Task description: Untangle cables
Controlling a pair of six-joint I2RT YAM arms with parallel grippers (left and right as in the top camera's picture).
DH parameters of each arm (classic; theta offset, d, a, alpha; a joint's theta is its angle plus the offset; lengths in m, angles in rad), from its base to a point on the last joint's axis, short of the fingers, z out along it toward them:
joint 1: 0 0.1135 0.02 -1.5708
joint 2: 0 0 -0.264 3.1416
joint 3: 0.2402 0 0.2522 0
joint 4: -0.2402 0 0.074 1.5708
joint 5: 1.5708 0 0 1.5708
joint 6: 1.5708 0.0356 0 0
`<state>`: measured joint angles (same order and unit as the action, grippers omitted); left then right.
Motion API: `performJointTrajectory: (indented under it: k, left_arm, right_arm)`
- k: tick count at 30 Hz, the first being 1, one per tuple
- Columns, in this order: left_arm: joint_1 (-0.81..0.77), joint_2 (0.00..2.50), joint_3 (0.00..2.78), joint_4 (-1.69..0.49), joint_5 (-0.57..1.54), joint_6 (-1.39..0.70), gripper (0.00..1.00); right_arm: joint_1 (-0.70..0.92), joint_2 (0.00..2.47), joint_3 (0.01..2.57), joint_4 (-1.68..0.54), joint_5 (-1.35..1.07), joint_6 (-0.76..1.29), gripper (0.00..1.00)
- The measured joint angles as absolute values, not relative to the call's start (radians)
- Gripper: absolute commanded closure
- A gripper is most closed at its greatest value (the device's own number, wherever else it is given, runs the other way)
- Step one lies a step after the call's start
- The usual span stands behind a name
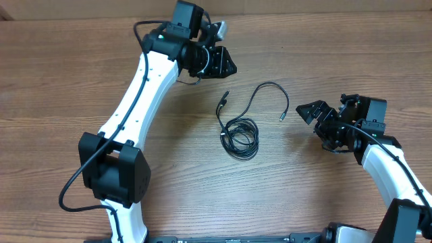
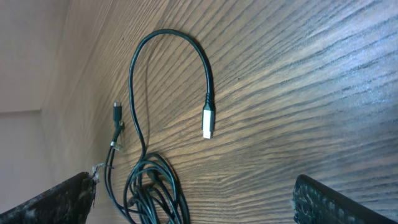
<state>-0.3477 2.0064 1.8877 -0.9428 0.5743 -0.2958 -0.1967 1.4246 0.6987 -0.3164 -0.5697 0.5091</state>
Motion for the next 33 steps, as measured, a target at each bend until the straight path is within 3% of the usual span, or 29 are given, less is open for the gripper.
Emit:
performJointTrajectory:
  k: [2,5,7,14,20,28,30,33]
  left_arm:
    - [-0.370,2.010,1.852,-0.932,0.578,-0.313,0.02]
    - [-0.429,2.036,1.777,-0.925,0.609,-0.339,0.22]
    - [-0.474,2.061,1.733,-0.924,0.616,-0.367,0.27]
    - [-0.585,2.098,1.629,-0.917,0.582,-0.561,0.28]
    - [-0.596,2.101,1.625,-0.842,0.492,-0.665,0.43]
    - [-0.619,2.173,1.625,-0.838,0.495,-0.723,0.36]
    - [-0.627,2.193,1.625,-0.841,0.509,-0.732,0.51]
    - [-0.630,2.202,1.623,-0.804,0.513,-0.738,0.85]
  right_arm:
    - [-0.197,1.425,0.699,-0.316,-0.571,0.520,0.00]
    - [-0.197,1.425,0.699,-0.316,-0.572,0.527,0.00]
    - [-0.197,1.425,0.699,-0.319,-0.572,0.530,0.00]
    - [-0.197,1.425,0.699,-0.326,-0.572,0.532,0.00]
    - [-0.197,1.425,0.699,-0.331,-0.572,0.532,0.00]
    - [-0.197,1.425,0.699,-0.335,-0.572,0.532,0.00]
    - [-0.197,1.425,0.699,-0.335,-0.572,0.532,0.00]
    - [-0.197,1.425,0.699,-0.335,-0.573,0.535,0.00]
